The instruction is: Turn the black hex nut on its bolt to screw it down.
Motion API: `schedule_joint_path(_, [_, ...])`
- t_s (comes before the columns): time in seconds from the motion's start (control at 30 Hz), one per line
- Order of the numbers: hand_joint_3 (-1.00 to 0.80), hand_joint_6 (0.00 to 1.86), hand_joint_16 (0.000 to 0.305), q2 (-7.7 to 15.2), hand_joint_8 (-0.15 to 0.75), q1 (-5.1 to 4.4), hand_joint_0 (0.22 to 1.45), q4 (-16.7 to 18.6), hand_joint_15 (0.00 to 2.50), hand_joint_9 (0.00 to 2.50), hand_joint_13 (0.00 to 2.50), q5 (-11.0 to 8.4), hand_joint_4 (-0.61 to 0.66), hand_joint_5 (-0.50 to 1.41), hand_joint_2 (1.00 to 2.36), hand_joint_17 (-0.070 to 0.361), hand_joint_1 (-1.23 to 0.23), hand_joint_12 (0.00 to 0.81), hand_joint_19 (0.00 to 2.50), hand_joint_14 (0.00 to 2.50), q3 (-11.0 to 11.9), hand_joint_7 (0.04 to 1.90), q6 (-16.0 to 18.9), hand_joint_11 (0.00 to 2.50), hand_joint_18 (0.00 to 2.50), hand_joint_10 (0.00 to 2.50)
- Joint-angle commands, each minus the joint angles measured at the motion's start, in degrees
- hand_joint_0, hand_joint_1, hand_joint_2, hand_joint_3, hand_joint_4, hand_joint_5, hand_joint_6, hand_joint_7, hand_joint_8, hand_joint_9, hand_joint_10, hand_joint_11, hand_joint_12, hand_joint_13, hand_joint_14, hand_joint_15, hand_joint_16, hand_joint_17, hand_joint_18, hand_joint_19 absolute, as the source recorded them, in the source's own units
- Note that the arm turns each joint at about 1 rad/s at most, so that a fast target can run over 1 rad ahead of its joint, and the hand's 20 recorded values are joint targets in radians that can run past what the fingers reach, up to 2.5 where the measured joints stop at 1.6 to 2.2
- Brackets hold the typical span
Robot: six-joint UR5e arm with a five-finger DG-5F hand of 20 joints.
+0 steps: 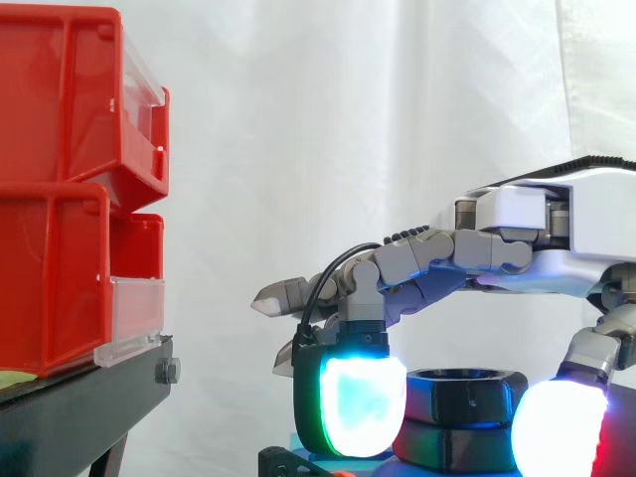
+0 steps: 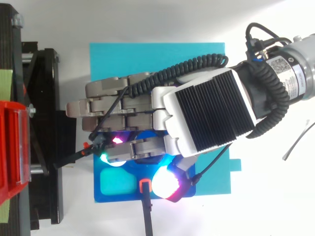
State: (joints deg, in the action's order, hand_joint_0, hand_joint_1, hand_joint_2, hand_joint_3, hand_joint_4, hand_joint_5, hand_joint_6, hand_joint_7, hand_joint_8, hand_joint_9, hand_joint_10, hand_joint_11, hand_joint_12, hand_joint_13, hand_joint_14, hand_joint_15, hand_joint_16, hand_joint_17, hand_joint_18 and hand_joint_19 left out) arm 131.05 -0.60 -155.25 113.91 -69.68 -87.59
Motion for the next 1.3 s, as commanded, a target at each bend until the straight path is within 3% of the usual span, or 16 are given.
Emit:
schedule_joint_path(0.0, [-0.50, 0.50, 0.053, -0.01, 0.304, -0.02, 0.53, -0.23, 0.00, 0.58, 0.24, 0.00, 0.29, -0.11, 1.00, 0.119, -0.52, 0.364, 0.17, 0.00, -0.01, 1.27, 0.05, 0.15, 0.28, 0.00])
schedule_joint_path(0.33, [-0.44, 0.50, 0.049, -0.01, 0.294, -0.02, 0.62, 0.04, 0.00, 0.60, 0.24, 0.00, 0.27, -0.10, 1.00, 0.111, -0.57, 0.345, 0.19, 0.00, -0.01, 1.27, -0.03, 0.16, 0.27, 0.00])
schedule_joint_path(0.8, [-0.46, 0.50, 0.049, -0.01, 0.294, -0.02, 0.63, -0.14, 0.00, 0.62, 0.26, 0.00, 0.28, -0.10, 1.00, 0.110, -0.58, 0.344, 0.19, 0.00, -0.01, 1.29, -0.12, 0.16, 0.30, 0.00])
schedule_joint_path(1.27, [-0.50, 0.51, 0.062, -0.09, 0.349, 0.25, 0.41, -0.14, 0.00, 0.64, 0.29, 0.00, 0.35, -0.11, 1.00, 0.140, -0.40, 0.411, 0.16, 0.00, -0.01, 1.24, 0.05, 0.16, 0.37, 0.00])
